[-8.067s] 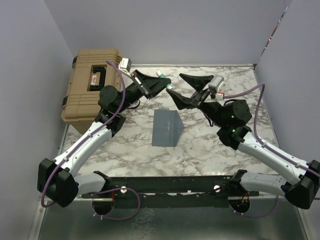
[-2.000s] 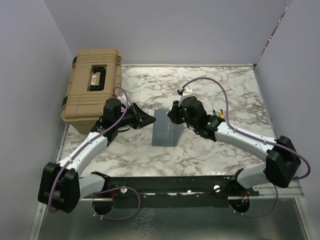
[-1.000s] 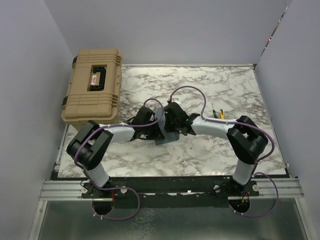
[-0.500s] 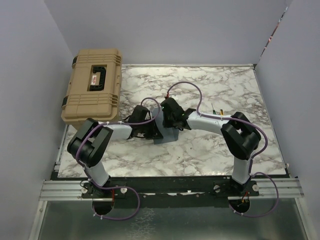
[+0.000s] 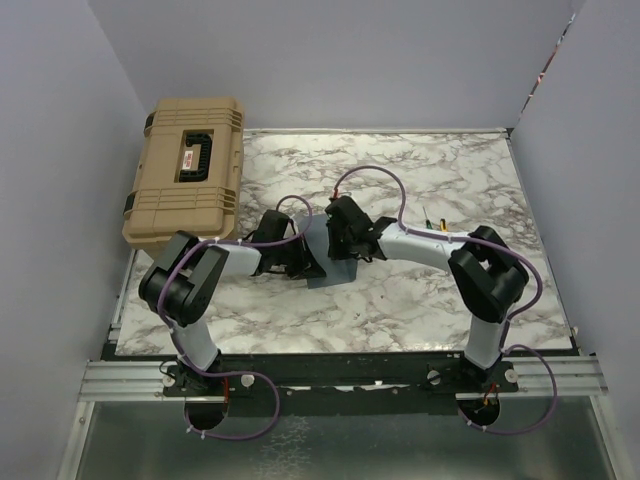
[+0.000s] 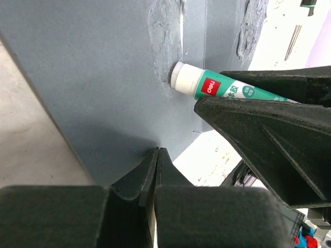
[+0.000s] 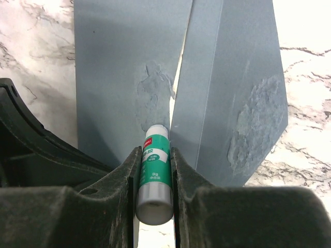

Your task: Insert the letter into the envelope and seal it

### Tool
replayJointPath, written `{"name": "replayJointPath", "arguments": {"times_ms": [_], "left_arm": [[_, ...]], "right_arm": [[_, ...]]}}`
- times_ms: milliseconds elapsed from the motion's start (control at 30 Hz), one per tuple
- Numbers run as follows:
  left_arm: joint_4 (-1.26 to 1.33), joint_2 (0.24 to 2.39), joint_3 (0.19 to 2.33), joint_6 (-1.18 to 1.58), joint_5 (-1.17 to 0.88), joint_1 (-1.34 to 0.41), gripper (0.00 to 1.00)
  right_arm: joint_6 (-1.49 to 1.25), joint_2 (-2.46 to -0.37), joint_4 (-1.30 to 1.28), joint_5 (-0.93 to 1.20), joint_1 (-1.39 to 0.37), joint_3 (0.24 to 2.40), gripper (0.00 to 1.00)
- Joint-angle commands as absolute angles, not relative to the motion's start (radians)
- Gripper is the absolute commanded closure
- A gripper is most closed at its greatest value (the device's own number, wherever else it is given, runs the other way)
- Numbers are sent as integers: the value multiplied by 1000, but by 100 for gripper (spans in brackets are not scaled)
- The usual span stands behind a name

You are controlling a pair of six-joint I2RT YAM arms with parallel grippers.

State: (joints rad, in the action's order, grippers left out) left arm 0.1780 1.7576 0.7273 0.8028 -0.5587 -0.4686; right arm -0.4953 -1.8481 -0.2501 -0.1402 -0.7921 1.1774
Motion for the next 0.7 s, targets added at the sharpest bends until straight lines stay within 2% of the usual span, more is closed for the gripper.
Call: {"name": "replayJointPath", "arguments": {"times_ms": [0, 267, 667], "left_arm": [[60, 1843, 675, 756, -424, -465, 100], [53, 1870, 686, 734, -444, -458, 100], [67, 1882, 710, 777, -430, -451, 100]], "right_arm": [[-478, -1935, -368, -165, -790, 1222, 99], [-569, -2047, -457, -222, -782, 1354, 99], [-513, -1929, -429, -19, -788, 1178, 99]]}}
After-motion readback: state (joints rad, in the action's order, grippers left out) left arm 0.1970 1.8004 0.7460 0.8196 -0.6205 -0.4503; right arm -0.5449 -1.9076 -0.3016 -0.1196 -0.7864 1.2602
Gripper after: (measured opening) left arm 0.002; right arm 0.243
